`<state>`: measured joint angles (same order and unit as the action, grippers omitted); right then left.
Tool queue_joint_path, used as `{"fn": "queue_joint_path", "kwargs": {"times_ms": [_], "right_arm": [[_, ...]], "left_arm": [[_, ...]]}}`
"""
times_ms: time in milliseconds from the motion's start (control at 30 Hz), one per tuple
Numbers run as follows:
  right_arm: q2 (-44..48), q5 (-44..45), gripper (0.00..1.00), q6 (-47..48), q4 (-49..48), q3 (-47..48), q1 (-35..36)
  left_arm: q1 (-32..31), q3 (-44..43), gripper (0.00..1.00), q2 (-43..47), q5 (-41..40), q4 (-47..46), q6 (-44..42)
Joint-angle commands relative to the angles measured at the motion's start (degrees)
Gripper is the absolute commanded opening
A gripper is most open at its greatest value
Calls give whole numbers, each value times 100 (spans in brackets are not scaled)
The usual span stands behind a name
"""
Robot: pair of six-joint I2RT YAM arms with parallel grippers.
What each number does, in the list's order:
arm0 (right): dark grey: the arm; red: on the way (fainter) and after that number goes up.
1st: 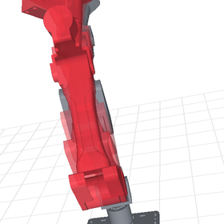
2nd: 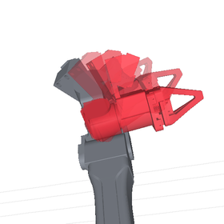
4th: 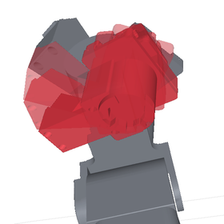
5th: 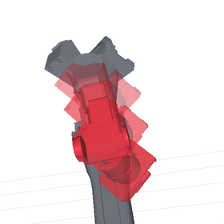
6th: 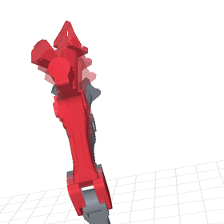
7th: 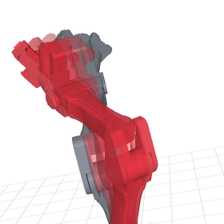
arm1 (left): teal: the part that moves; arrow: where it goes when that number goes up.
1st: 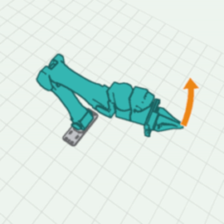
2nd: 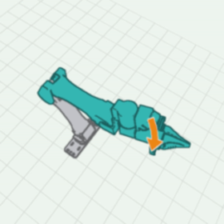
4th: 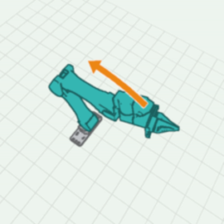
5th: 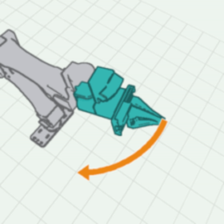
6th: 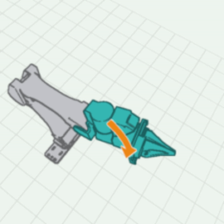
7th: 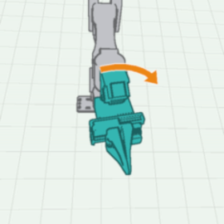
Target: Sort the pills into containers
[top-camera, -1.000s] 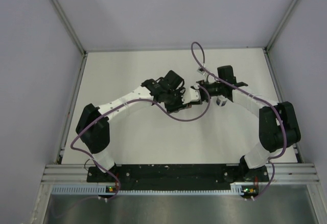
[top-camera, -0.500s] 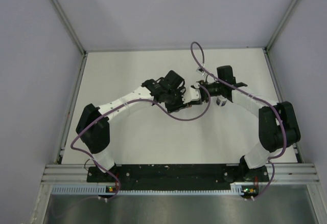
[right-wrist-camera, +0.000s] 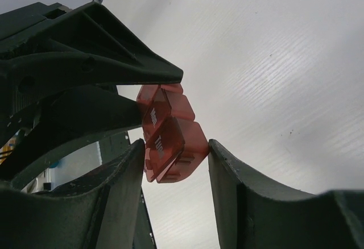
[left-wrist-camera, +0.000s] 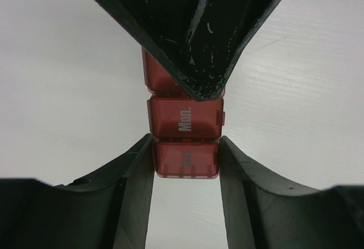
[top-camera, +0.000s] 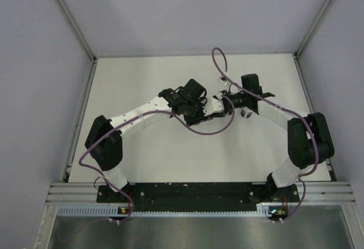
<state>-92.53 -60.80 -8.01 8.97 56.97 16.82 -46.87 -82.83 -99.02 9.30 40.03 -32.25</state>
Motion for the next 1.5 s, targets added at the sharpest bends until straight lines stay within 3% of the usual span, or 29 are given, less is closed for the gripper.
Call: {"fn": "queue_joint_path", "kwargs": {"times_ms": [0, 300, 500, 600, 867, 1033, 1467], "right_arm": [[-46, -345, 47, 89, -71, -28, 111], [-54, -372, 37, 159, -18, -28, 155], [-90, -363, 24, 177, 26, -19, 155], [-90, -372, 28, 186, 17, -19, 155], [-99, -345, 55, 177, 43, -19, 155], [-116, -345, 57, 177, 52, -19, 155], [-186, -389, 35, 168, 70, 7, 155]], "left_arm": [[-15, -252, 0, -108, -139, -197, 122], [-24, -269, 0, -126, -183, -206, 131], [-41, -278, 0, -108, -192, -198, 149], [-41, -269, 0, -91, -192, -206, 149], [-41, -260, 0, -56, -209, -206, 149], [-50, -260, 0, -56, -227, -206, 149], [-50, -313, 0, -56, -244, -197, 158]]}}
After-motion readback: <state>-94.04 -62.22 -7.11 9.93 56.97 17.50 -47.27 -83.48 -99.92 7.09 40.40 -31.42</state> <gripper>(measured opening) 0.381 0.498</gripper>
